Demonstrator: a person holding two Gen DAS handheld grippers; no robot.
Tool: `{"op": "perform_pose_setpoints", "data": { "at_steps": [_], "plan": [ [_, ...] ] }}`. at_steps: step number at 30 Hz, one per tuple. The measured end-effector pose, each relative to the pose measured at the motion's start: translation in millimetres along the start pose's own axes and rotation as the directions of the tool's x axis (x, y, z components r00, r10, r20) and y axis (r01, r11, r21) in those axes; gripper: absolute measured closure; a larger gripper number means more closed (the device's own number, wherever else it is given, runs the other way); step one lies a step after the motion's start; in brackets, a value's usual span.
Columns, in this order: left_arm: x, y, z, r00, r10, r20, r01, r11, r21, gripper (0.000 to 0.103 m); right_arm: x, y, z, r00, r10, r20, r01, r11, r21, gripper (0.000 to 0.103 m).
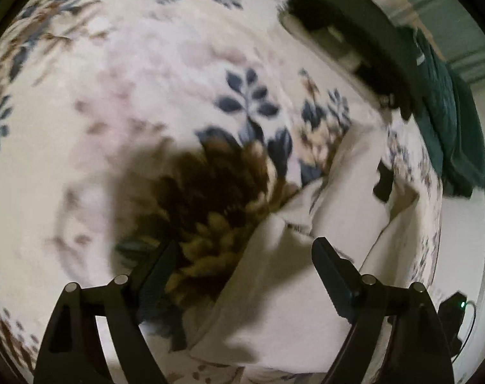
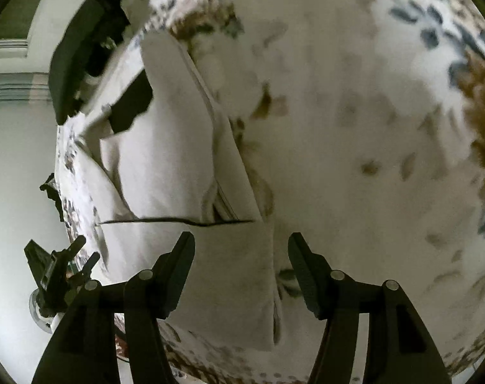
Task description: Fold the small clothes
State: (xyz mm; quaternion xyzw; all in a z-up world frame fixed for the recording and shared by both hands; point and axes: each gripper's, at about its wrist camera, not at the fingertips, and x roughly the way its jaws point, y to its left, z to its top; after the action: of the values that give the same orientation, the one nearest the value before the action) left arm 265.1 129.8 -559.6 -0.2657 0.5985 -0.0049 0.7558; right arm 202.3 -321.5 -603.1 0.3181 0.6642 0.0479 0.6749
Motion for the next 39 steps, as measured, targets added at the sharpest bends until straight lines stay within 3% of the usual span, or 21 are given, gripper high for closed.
{"op": "perform_pose_setpoints", "data": {
  "at_steps": [1,2,3,4,6,8,16,20,27,30,32,33,34,36,39],
  "plan": [
    [5.4,-3.9,-0.9,1.0,0.001,-0.005,-0.001,1.0,0.018,0.02,4.2,0.2,-1.1,1.0,0.001,-0.003,-0.001,1.0,-0.002,0.041],
    [10.6,-8.7,-1.6,1.0,-0.009,-0.006,0.009,0.999,0.04,0.02,8.0,1.1,-2.5,1.0,0.006,0.0,-0.006,1.0,-0.002,0.052],
    [13.0,-12.2,-1.8,1.0,-0.013,-0.004,0.013,0.998,0.056,0.037,9.1,2.5,-4.0,1.0,0.005,0.008,-0.005,1.0,-0.007,0.067],
    [16.9,-15.4,-2.0,1.0,-0.009,-0.011,0.01,0.997,0.071,0.07,10.4,4.4,-6.0,1.0,-0.013,0.015,0.013,1.0,-0.014,0.098],
    [22.1,-18.7,-2.5,0.999,-0.002,-0.033,0.005,0.996,0.091,0.097,7.5,8.8,-10.3,0.998,-0.039,0.046,0.04,0.999,-0.028,0.1],
    [16.4,-19.8,-4.8,1.0,-0.004,-0.005,0.004,0.994,0.111,0.098,-4.5,15.8,-14.7,0.992,-0.074,0.103,0.08,0.995,-0.055,0.1],
    [-16.1,-11.2,0.0,0.998,-0.028,0.063,0.022,0.996,0.086,0.101,-40.0,34.1,-3.2,0.972,-0.093,0.216,0.113,0.99,-0.082,0.1],
    [-5.6,-4.7,8.5,0.998,-0.031,0.05,0.028,0.998,0.055,0.101,-29.0,34.6,13.0,0.971,-0.129,0.202,0.149,0.985,-0.087,0.1],
    [12.2,-2.4,14.5,1.0,0.012,-0.026,-0.011,0.999,0.039,0.098,3.9,30.4,28.4,0.972,-0.219,0.086,0.226,0.97,-0.089,0.1],
    [2.7,-11.0,25.9,0.998,0.048,-0.028,-0.047,0.998,0.035,0.095,-1.5,35.8,38.8,0.959,-0.274,0.078,0.28,0.956,-0.086,0.088],
    [-9.3,-30.8,39.6,0.999,0.036,0.017,-0.037,0.997,0.073,0.093,-11.5,43.2,47.8,0.954,-0.278,0.117,0.288,0.954,-0.086,0.057],
    [-12.3,-43.5,46.6,0.999,0.014,0.034,-0.017,0.995,0.099,0.084,-18.4,49.2,54.6,0.955,-0.257,0.149,0.272,0.958,-0.088,0.052],
    [-12.3,-57.9,53.2,0.999,-0.005,0.043,-0.001,0.992,0.13,0.066,-23.3,55.6,62.2,0.956,-0.235,0.173,0.253,0.963,-0.093,0.05],
    [-2.7,-90.8,66.6,0.998,-0.02,0.054,0.009,0.98,0.199,0.041,-25.3,70.0,82.9,0.964,-0.186,0.189,0.209,0.972,-0.109,0.05],
    [28.0,-131.3,82.5,0.998,0.017,0.06,-0.034,0.953,0.3,0.04,-14.7,93.8,120.0,0.972,-0.118,0.203,0.149,0.978,-0.147,0.05]
  ]
}}
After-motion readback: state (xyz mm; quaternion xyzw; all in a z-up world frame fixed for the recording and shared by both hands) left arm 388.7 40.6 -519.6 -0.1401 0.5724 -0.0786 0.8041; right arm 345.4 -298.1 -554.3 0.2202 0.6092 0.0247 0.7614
